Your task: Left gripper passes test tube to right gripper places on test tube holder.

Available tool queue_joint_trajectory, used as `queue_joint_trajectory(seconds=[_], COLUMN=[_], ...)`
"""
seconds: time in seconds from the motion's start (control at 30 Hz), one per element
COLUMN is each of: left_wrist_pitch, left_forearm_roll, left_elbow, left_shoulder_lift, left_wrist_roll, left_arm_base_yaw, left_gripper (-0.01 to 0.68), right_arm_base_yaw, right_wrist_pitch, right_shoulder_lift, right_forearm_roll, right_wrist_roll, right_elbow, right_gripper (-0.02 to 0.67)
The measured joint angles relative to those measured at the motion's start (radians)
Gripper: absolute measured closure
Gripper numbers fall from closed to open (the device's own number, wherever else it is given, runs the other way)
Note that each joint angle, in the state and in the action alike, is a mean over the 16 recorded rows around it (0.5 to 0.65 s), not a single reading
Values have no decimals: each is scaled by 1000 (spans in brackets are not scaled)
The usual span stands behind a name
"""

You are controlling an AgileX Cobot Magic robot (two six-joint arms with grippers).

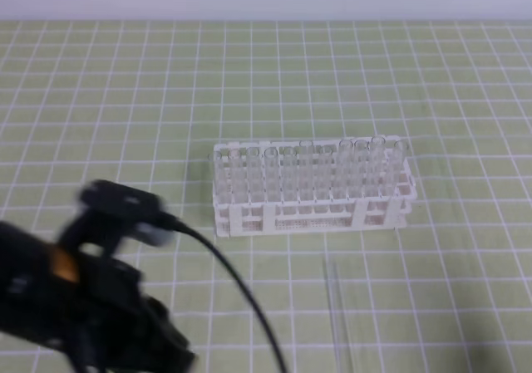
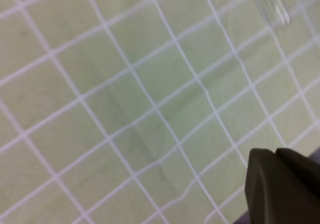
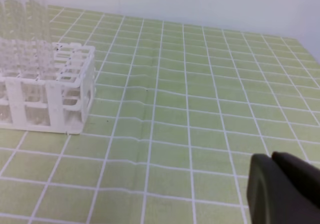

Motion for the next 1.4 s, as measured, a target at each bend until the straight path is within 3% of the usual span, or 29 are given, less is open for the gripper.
queue_joint_trajectory(seconds=[0.2, 0.4, 0.67, 1.13, 1.4], left_wrist_pitch=[-37, -44, -34, -58, -75], left_forearm_roll=[155, 231, 205, 117, 113], left_elbow=[-132, -285, -436, -500, -516], left_shoulder_lift=[208, 414, 641, 778, 815], left_wrist_roll=[-204, -365, -486, -591, -598], left_arm_base_yaw=[-245, -368, -388, -393, -393], left_gripper=[675, 669, 600, 326, 289], right_arm_base_yaw=[0, 0, 0, 0, 0], right_wrist_pitch=[0, 0, 0, 0, 0], right_shoulder_lift=[0, 0, 0, 2, 2], right_forearm_roll=[0, 0, 0, 0, 0], right_wrist_roll=[0, 0, 0, 0, 0], right_elbow=[0, 0, 0, 0, 0], right_gripper=[666, 666, 666, 666, 666])
